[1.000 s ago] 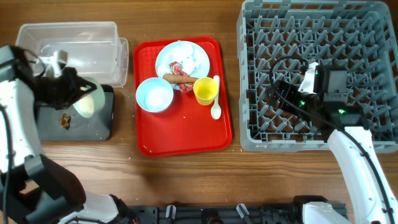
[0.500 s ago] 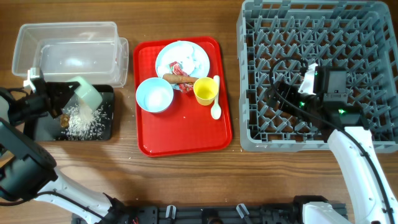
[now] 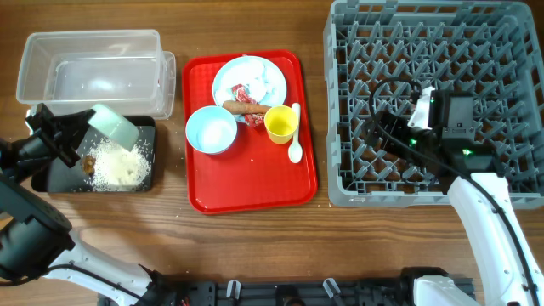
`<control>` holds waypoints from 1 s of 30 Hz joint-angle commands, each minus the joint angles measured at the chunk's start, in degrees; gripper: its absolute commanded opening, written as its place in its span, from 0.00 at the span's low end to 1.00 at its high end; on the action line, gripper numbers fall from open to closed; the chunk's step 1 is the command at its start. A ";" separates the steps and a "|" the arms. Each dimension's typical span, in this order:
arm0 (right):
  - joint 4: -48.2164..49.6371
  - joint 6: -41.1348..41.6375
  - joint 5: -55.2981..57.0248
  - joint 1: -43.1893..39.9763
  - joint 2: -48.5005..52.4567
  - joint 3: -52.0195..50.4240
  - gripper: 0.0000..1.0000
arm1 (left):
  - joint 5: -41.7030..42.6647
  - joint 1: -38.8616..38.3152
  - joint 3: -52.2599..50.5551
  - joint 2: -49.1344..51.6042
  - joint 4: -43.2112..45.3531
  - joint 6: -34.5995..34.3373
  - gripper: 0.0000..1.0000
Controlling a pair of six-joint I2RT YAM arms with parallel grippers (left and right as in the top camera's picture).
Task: Sort waste into correct bins and load items into the dishwasher rack
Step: 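Carry the green bowl left and pour the rice onto the black tray, then return the green bowl to the red tray and release it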
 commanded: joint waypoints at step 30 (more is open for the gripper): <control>2.14 5.49 -0.09 0.35 0.59 0.57 0.99 | -31.87 -35.76 0.74 -16.33 16.98 -3.52 0.04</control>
